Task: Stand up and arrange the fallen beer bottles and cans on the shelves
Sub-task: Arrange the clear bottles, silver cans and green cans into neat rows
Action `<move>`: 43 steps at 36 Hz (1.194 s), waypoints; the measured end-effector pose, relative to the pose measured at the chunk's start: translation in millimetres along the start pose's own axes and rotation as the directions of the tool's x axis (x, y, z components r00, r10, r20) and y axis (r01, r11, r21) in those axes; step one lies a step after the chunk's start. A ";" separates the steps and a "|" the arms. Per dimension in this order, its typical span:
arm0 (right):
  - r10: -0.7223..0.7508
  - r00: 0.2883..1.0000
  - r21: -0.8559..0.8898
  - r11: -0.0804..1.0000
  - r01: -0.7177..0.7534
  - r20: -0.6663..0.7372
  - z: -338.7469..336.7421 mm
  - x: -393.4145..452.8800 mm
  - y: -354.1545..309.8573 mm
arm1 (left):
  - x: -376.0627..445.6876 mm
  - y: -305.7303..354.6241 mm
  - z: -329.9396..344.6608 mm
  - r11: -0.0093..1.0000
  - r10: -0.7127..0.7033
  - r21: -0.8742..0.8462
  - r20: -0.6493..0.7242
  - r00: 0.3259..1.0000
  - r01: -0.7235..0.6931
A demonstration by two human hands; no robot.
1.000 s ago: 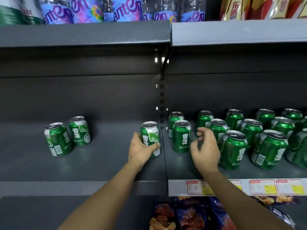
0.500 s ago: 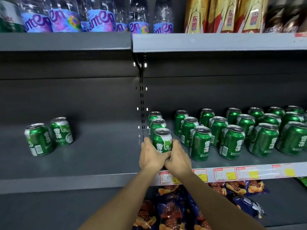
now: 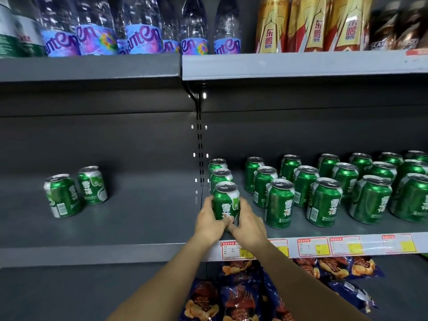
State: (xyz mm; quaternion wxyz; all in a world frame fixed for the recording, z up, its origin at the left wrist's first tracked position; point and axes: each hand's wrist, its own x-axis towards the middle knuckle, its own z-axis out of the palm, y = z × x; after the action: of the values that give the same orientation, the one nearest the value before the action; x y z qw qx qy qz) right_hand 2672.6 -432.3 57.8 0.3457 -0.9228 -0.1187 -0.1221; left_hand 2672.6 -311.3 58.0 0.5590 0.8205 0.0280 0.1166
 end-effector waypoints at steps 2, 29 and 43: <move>0.004 1.000 0.007 1.000 -0.004 0.001 0.4 -1.2 0.7 | 0.5 -0.8 3.1 1.000 0.001 0.014 -0.025 1.000 -0.001; -0.353 0.903 -0.055 0.935 0.350 -0.244 95.7 7.1 -122.4 | -1.8 -45.1 -183.4 0.976 0.027 0.180 -0.663 0.748 0.124; -0.014 0.997 0.120 0.993 0.005 0.080 218.4 88.7 -240.4 | 64.4 -125.0 -356.5 0.986 -0.167 -0.073 -0.524 0.835 0.152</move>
State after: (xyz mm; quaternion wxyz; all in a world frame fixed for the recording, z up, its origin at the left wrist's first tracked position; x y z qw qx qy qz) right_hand 2714.5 -98.5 71.9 0.3950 -0.9039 -0.1441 -0.0790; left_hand 2666.4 71.4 76.9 0.5491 0.7437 0.2469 0.2907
